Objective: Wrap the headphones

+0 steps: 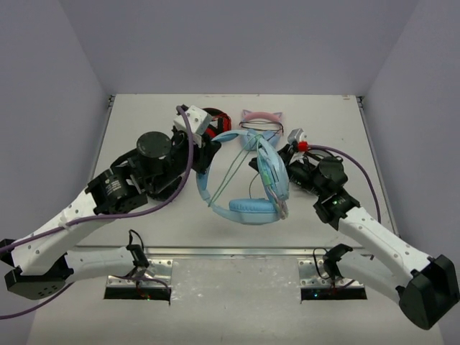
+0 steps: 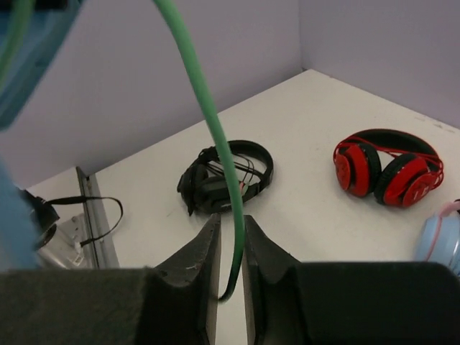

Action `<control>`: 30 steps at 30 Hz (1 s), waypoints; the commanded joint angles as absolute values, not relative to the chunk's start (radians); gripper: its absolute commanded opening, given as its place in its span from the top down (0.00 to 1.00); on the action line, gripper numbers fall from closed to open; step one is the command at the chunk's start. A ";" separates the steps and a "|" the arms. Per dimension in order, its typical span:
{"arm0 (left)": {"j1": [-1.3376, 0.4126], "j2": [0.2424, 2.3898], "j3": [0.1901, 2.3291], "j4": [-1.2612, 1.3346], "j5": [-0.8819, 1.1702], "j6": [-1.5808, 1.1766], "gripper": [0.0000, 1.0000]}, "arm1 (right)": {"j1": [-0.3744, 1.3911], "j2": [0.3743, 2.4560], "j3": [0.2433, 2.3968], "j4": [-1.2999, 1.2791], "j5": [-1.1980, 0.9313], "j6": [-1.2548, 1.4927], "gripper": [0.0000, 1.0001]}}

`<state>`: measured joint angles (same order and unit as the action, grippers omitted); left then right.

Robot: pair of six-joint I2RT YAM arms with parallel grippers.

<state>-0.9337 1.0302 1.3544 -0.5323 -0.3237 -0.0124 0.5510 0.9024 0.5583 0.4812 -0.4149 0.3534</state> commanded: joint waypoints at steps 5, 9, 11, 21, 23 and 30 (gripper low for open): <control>-0.930 0.976 1.482 -0.244 -0.287 -0.121 1.00 | 0.554 1.049 0.509 0.829 -0.566 0.534 0.75; -0.930 0.973 1.500 -0.247 -0.322 -0.114 0.99 | 0.554 1.153 0.520 0.960 -0.603 0.604 0.68; -0.930 0.976 1.514 -0.247 -0.359 -0.117 1.00 | 0.555 1.222 0.535 1.020 -0.611 0.633 0.73; -0.930 1.000 1.560 -0.207 -0.791 -0.170 1.00 | 0.574 1.324 0.446 1.126 -0.594 0.669 0.99; -0.930 1.026 1.568 -0.204 -0.851 -0.193 1.00 | 0.591 1.316 0.428 1.114 -0.575 0.657 0.99; -0.928 1.111 1.598 -0.236 -1.143 -0.308 1.00 | 0.724 1.226 0.394 1.013 -0.457 0.588 0.99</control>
